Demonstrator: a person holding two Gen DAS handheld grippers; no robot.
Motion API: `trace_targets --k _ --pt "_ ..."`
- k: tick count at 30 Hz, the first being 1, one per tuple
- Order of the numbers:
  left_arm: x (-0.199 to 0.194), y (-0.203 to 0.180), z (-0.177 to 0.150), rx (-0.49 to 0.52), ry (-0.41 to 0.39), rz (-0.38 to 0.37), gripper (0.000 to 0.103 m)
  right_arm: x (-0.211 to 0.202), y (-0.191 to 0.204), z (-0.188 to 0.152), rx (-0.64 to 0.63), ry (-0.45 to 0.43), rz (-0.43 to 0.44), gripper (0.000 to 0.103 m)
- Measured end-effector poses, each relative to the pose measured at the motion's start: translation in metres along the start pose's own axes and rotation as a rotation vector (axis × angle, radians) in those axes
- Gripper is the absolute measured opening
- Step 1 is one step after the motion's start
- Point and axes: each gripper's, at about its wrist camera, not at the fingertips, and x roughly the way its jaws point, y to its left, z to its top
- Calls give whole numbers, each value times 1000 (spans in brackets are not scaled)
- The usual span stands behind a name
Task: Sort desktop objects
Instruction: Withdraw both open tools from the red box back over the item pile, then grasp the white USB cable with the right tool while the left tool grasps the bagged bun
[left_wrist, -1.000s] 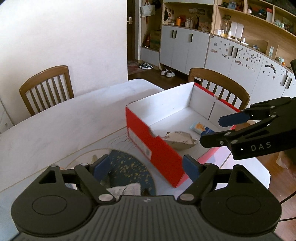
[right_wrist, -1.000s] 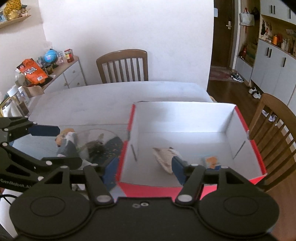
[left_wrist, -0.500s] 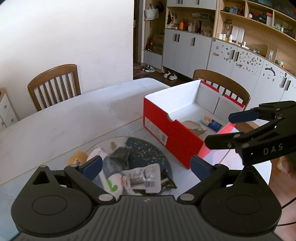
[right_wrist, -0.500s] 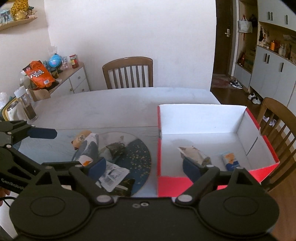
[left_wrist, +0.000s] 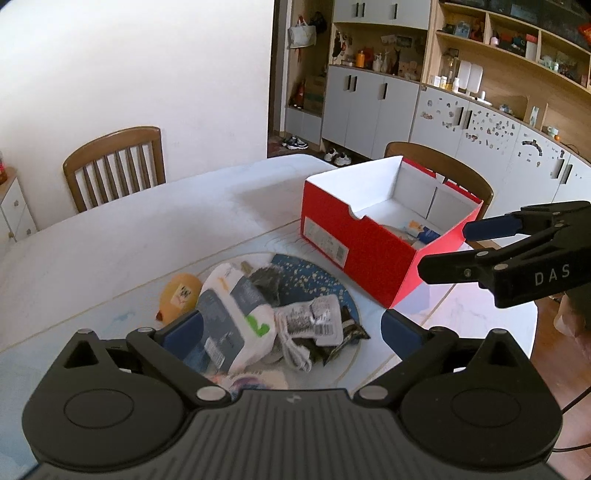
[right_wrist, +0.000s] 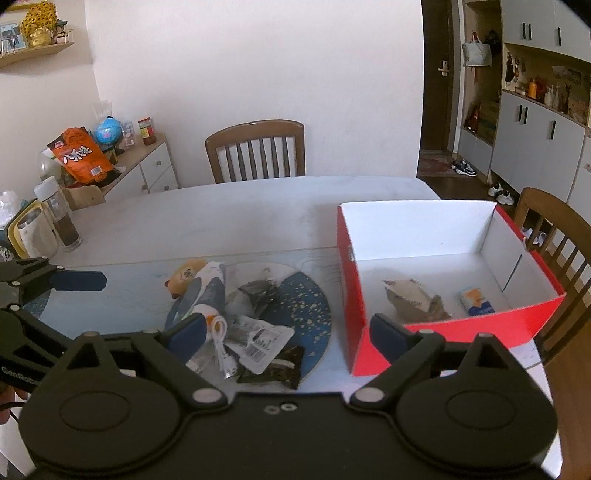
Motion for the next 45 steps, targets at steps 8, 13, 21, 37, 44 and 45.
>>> trace_targets --k 8,13,21,37,44,45 --pt "-13 16 -23 -6 -3 -2 103 0 20 -11 12 2 -4 96" --pt "-20 25 -34 -14 -10 -3 103 -2 32 -17 11 0 -4 96" --pt "-24 33 -56 -3 -18 13 103 1 43 -22 11 6 -11 96" --pt "1 37 -82 -7 19 9 103 26 52 -37 -19 29 -34 95" --pt "29 26 -87 8 36 33 103 49 44 -42 -25 55 -38 95" --pt "33 25 -89 7 42 40 103 53 43 -43 -28 58 -36 95"
